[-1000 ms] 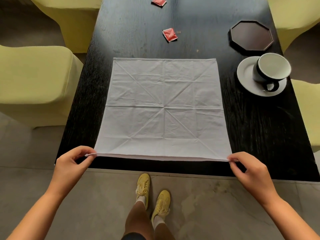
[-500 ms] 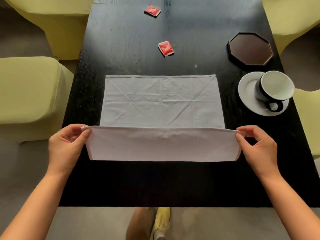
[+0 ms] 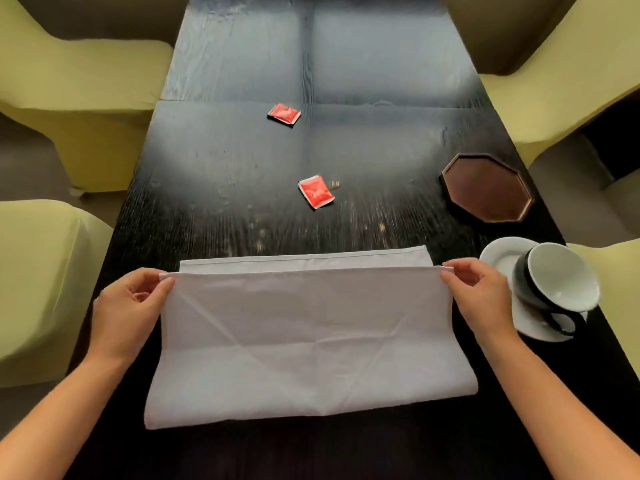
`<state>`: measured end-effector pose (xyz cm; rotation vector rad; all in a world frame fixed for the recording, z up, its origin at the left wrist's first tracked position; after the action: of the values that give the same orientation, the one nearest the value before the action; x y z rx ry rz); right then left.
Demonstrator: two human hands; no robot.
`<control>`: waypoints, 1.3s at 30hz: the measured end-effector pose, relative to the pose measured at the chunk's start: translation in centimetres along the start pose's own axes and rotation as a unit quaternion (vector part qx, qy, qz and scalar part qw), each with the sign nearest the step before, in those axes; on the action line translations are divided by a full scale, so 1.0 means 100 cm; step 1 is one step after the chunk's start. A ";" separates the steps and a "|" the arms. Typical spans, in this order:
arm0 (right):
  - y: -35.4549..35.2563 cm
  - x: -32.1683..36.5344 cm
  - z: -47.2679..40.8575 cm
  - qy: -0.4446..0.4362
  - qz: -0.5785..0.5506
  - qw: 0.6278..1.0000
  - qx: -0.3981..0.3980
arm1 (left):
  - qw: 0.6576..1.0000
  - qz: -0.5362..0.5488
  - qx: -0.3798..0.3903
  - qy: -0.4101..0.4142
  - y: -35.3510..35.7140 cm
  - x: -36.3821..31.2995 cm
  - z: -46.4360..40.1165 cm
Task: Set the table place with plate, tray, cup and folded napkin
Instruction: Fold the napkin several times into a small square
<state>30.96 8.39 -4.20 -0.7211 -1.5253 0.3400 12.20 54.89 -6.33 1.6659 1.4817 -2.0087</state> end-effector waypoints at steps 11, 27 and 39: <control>0.046 0.003 -0.044 0.015 0.075 0.997 0.018 | 0.994 -0.100 -0.033 -0.016 0.027 0.014 -0.032; 0.052 -0.005 -0.040 0.025 0.097 0.995 0.007 | 0.991 -0.120 -0.054 -0.033 0.031 0.015 -0.036; 0.137 0.087 0.078 -0.313 0.225 0.915 0.118 | 0.931 -0.223 0.078 0.278 0.134 -0.100 0.058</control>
<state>26.98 25.82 -6.62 -0.8097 -1.8546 1.1746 20.69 39.36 -6.56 2.2731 2.0941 -1.9883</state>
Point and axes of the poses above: each hand's wrist, its own z-axis away from the middle knuckle, its own y-axis out of the palm, x = y × z, the point moved 9 cm from there along -z, towards the middle knuckle, and after that the axes turned 11 degrees about -x, right-handed, at the moved point
